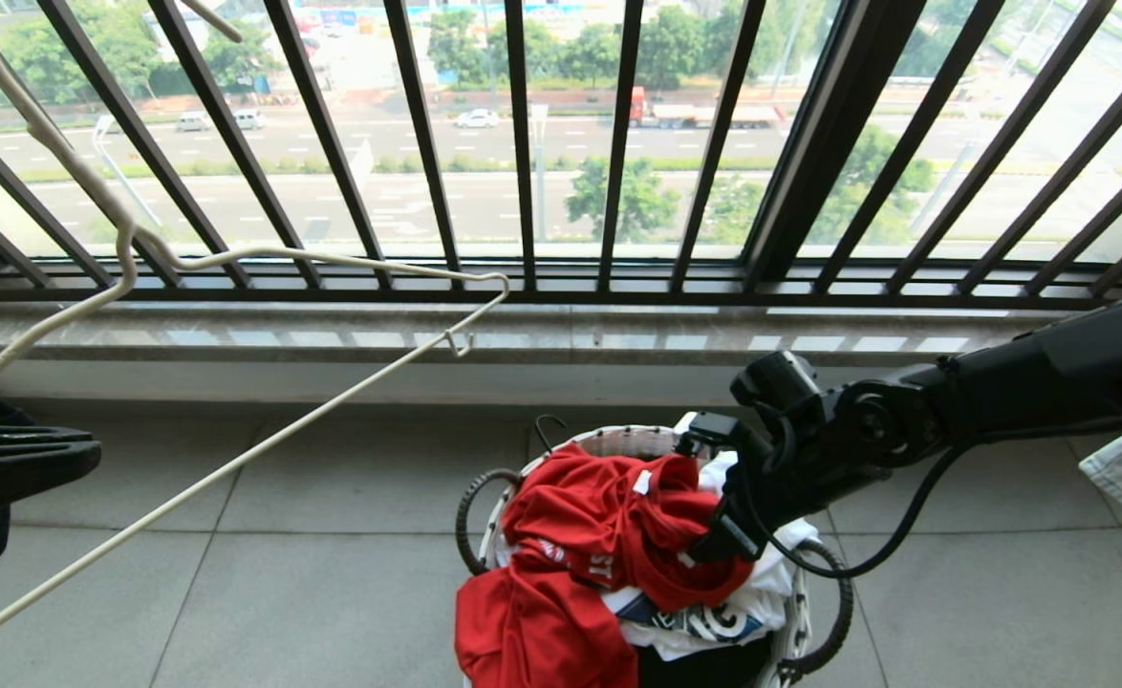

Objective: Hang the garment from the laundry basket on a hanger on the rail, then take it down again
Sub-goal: Pick up clothes from the basket

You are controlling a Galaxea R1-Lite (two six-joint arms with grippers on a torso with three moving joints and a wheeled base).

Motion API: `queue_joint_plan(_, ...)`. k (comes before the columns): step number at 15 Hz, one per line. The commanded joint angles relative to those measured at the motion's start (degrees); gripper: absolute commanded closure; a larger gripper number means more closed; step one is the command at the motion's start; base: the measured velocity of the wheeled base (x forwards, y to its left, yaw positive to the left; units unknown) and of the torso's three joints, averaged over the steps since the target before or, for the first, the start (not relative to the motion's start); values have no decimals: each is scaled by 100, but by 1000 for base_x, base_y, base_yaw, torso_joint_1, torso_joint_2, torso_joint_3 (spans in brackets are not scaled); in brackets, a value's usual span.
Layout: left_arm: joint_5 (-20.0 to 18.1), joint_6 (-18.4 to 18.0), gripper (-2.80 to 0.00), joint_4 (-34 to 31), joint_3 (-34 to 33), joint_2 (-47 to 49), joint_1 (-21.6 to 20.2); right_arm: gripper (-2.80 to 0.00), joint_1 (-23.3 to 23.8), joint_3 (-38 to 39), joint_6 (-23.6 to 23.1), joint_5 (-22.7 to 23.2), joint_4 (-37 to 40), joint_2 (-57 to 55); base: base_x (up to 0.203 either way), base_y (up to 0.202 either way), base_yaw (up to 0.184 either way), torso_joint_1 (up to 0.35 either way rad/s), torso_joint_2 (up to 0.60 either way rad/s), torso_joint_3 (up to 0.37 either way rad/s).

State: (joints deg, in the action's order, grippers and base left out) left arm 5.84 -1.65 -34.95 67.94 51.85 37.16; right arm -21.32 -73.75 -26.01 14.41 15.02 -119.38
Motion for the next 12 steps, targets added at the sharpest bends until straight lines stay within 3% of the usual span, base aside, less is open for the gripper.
queue_joint_plan(1,5,-2,0,-21,0,10,2,0,-4,-16,-9,0,1,-59,0,0,0,0,0,0)
queue_joint_plan(8,5,-5,0,-12,7,-17,2,0,12,43,83,-12,51,308,0,0,0,0,0,0)
queue_joint_plan(12,5,-11,0,-12,18,-52,2,0,5,218,169,-323,421,887,0,0,0,0,0,0)
